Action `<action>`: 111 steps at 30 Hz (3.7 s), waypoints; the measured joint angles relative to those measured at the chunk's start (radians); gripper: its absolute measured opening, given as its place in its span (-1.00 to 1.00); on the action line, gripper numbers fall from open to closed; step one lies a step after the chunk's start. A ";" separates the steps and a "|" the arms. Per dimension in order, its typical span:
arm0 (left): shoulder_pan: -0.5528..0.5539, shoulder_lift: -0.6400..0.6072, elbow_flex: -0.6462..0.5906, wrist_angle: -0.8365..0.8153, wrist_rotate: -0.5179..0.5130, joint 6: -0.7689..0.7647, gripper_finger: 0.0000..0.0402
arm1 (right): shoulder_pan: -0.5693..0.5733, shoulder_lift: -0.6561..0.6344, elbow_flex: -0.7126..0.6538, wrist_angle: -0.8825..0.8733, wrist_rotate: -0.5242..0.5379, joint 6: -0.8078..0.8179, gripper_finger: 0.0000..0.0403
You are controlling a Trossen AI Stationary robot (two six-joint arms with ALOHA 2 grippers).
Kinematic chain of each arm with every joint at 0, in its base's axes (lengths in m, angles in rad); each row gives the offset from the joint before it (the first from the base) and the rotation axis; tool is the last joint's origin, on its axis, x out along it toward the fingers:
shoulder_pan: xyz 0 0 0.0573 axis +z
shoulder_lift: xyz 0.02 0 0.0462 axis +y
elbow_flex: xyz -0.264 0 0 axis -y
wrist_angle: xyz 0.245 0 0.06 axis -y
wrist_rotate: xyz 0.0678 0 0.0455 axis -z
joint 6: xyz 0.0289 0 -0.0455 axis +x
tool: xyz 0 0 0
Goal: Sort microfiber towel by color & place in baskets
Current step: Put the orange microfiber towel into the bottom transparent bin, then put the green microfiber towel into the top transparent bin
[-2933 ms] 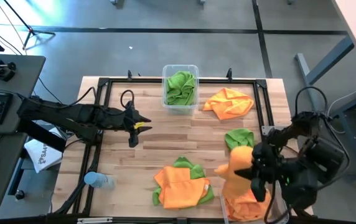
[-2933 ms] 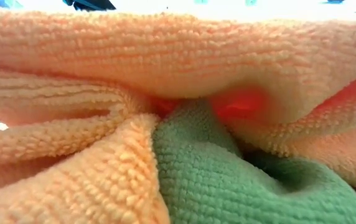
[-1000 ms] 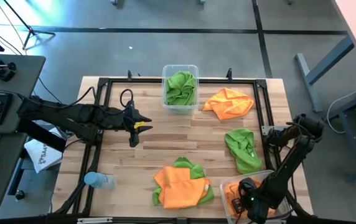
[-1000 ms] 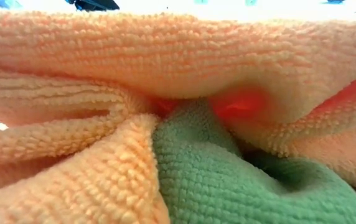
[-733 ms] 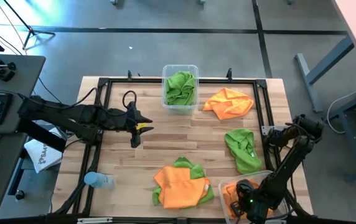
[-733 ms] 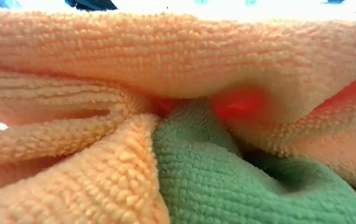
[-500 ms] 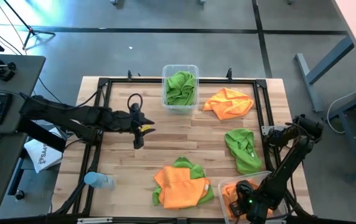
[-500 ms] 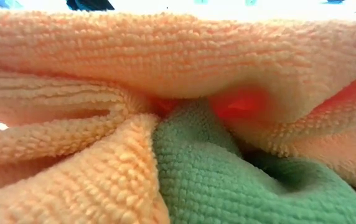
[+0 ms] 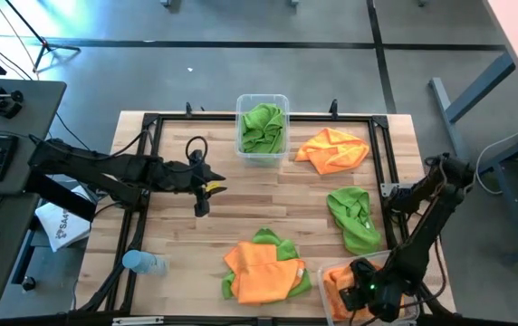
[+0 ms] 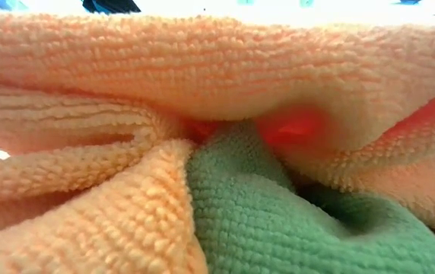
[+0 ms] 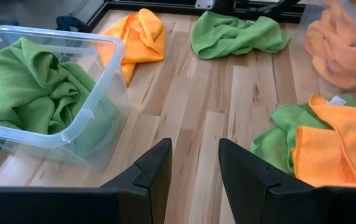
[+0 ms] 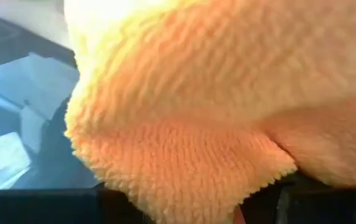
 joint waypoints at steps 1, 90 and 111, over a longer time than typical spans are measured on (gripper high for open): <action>0.000 0.000 0.000 -0.001 0.000 0.000 -0.39 | 0.000 -0.018 0.000 -0.007 0.001 0.000 -0.23; 0.006 -0.425 -0.455 0.305 0.054 0.078 -0.39 | -1.120 -0.041 -0.298 -0.352 0.013 -1.677 -0.44; 0.006 -0.425 -0.455 0.357 -0.042 0.024 -0.39 | -1.074 -0.038 -0.296 -0.144 0.133 -1.615 -0.90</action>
